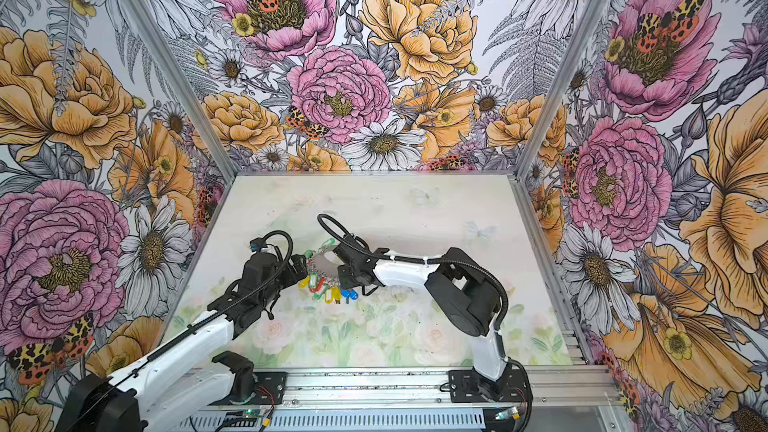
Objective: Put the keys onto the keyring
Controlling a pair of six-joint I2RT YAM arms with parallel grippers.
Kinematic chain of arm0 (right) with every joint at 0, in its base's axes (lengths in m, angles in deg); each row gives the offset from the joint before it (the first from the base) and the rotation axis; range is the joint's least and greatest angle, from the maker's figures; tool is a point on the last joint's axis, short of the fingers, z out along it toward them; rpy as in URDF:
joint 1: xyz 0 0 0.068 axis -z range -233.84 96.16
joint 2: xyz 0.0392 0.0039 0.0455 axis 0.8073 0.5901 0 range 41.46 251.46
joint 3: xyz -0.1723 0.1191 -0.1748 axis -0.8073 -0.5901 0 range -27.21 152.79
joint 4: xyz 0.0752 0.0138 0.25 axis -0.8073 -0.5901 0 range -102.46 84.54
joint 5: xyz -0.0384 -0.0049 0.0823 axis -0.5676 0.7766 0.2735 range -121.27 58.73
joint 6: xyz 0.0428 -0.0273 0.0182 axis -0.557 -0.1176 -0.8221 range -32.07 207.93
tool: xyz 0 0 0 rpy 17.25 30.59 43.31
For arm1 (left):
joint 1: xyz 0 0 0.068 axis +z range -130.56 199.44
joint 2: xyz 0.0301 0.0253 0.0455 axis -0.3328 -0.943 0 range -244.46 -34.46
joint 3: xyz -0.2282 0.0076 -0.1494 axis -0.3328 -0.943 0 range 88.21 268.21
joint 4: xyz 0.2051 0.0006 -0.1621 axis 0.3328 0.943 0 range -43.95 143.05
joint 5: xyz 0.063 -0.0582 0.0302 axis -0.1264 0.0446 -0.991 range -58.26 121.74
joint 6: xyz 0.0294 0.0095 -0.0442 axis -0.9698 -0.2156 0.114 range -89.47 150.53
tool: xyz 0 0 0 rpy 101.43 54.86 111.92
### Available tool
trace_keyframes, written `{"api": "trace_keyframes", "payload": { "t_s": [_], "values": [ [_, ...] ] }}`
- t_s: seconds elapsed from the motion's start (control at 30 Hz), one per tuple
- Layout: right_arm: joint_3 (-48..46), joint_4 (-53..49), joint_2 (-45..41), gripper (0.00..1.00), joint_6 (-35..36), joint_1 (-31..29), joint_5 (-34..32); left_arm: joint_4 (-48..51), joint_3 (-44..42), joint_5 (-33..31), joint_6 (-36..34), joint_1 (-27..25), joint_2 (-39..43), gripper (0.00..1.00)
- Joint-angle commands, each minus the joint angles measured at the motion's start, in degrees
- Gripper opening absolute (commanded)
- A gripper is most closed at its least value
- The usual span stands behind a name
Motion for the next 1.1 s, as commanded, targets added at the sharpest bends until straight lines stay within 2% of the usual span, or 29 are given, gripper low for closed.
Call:
{"api": "trace_keyframes", "payload": {
  "t_s": [0.0, 0.2, 0.47, 0.8, 0.97, 1.07],
  "values": [
    [1.5, -0.1, 1.5, 0.11, 0.1, 0.0, -0.4, -0.9, -0.7, 0.7, -0.9, 0.5, 0.2, 0.99],
    [1.6, -0.3, 1.8, 0.12, 0.1, 0.0, -0.5, -0.8, -0.7, 0.7, -0.8, 0.5, 0.3, 0.99],
    [1.3, -0.4, 0.1, 0.08, 0.5, -0.1, -0.8, -0.8, -0.6, 0.7, -0.8, 0.5, 0.2, 0.99],
    [-1.6, -0.4, -9.0, 0.06, 6.2, -0.3, -4.9, 0.7, 1.1, 1.5, -1.3, 0.4, 0.6, 0.99],
    [-3.1, -0.2, -13.2, 0.00, 10.3, -0.2, -7.6, 0.0, 2.5, 6.7, -2.3, 0.2, 2.3, 0.99],
    [-3.9, 0.5, -15.5, 0.00, 13.0, -0.3, -8.3, -2.2, 3.1, 9.4, -3.9, -1.4, 3.1, 0.99]
  ]
}}
